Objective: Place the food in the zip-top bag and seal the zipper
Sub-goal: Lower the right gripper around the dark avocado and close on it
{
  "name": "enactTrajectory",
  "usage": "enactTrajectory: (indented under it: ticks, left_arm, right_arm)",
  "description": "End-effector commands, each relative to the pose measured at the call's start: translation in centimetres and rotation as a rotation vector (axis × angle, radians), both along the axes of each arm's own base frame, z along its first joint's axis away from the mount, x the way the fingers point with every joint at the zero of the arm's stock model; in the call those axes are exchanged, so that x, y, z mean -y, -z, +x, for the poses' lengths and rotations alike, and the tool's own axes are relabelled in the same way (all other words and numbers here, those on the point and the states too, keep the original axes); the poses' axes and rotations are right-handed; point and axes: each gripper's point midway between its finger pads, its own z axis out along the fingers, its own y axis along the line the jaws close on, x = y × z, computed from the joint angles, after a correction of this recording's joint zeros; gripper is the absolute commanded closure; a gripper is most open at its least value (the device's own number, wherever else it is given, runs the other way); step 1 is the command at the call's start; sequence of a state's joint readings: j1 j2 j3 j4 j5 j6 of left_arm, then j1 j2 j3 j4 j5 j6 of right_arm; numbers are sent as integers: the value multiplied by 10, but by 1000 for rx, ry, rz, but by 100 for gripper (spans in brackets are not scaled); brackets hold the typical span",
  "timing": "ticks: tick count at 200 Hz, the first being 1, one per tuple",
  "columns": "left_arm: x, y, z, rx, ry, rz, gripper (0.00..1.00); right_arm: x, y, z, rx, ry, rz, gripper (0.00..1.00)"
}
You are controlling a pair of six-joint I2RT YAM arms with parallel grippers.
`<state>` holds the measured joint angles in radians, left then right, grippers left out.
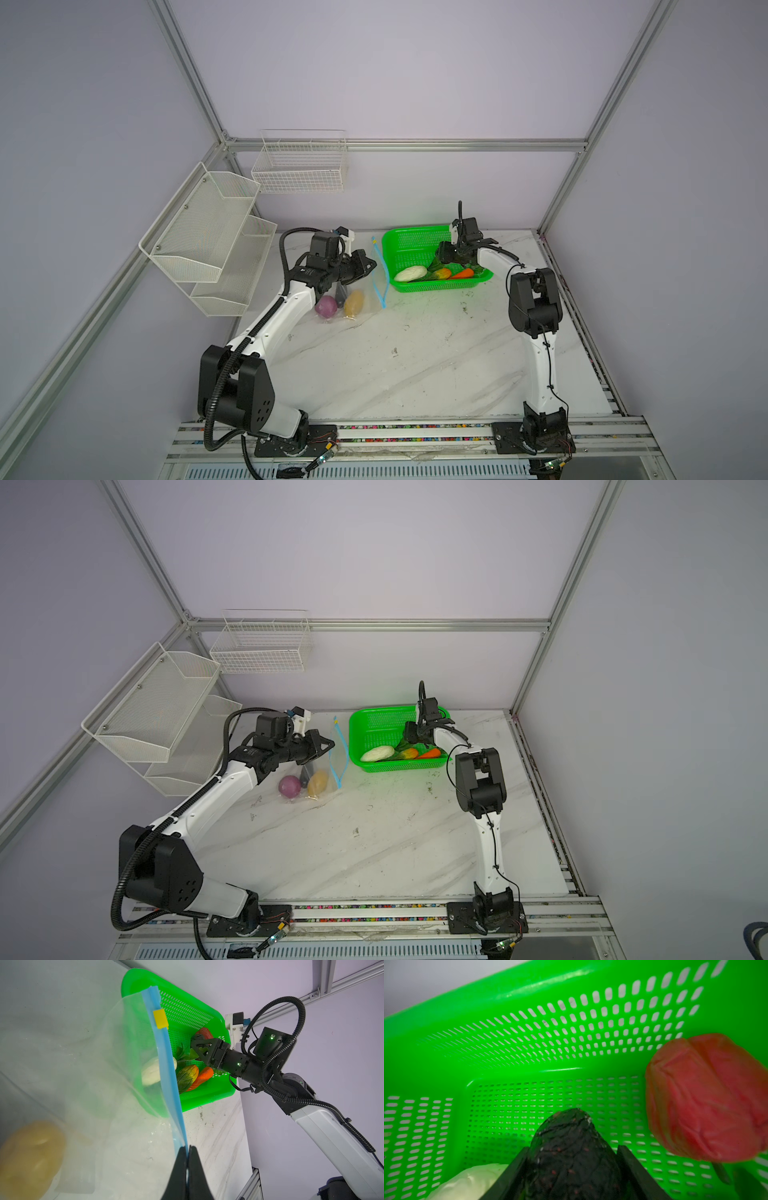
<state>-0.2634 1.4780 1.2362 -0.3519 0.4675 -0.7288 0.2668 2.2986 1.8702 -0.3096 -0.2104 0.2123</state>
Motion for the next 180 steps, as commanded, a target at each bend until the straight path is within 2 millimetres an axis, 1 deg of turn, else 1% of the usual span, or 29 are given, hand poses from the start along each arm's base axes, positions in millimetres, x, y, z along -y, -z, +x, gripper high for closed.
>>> enactTrajectory:
  ticks: [1,36,59,96,109,134,156,168,180]
  left_arm:
    - [2,-45,0,116,11,-24,100]
    - [0,-46,-2,120,7,-19,100]
    - [0,-45,-2,120,7,-16,100]
    - [0,-44,-3,117,7,-15,100]
    - [0,-44,-3,117,8,-16,100]
    - [-1,-43,-3,117,5,-13,100]
    - [-1,-43,-2,117,3,-12,100]
    - [-1,-41,-3,113,3,-10,100]
    - [-1,-40,-3,109,0,-9,100]
  right_arm:
    - [-14,-13,14,45,-19,58,35]
    - [-24,-2,21,28,-39,96,25]
    - [-25,-5,23,33,-43,104,20]
    - [-23,-10,22,34,-55,95,20]
    - [-24,-18,20,44,-64,90,20]
    - [-18,-32,24,77,-72,39,19]
    - [-14,-31,25,61,-78,-26,19]
    - [-16,-30,20,41,-88,-62,19]
    - [-22,-33,15,38,-105,-94,19]
